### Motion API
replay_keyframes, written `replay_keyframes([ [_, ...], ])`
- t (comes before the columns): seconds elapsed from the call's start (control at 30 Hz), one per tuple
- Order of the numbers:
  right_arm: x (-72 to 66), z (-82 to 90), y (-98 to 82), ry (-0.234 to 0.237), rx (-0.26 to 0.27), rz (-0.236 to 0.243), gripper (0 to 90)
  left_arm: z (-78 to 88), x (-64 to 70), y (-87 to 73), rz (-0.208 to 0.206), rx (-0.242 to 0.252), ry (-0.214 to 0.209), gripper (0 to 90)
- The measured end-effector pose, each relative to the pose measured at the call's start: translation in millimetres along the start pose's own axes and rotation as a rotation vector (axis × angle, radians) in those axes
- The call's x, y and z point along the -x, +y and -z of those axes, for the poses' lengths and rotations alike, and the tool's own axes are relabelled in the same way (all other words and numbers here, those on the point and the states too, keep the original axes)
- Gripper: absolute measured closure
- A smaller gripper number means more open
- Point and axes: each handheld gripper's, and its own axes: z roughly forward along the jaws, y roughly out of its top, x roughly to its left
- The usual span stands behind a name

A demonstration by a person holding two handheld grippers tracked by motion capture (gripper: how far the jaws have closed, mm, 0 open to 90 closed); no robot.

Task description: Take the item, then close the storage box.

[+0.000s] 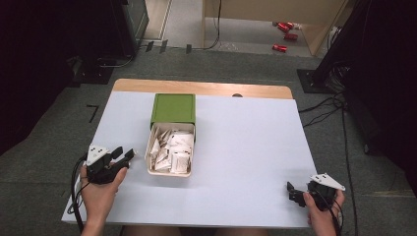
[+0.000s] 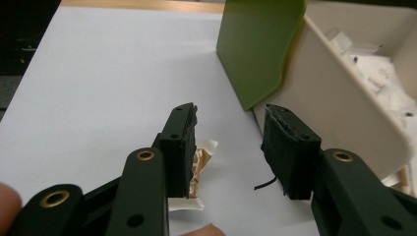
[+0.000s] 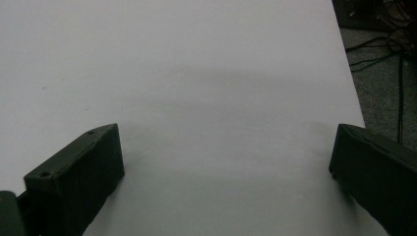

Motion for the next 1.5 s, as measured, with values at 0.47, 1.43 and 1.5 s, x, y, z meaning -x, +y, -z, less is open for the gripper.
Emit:
replay_keyframes([
  [0.47,-0.1,0.0,0.1,0.0,-0.001,-0.001,0.0,26.9,7.6,17.0,0.023,0.082,-0.049,58.5],
  [1.43,0.1,0.0,0.2,0.001,-0.002,-0.001,0.0,17.7,49.3,10.3,-0.067,-0.002,-0.133,66.4],
  [1.5,0.1,0.0,0.2,0.001,-0.002,-0.001,0.0,16.9,49.7,9.6,-0.068,-0.009,-0.131,68.0],
])
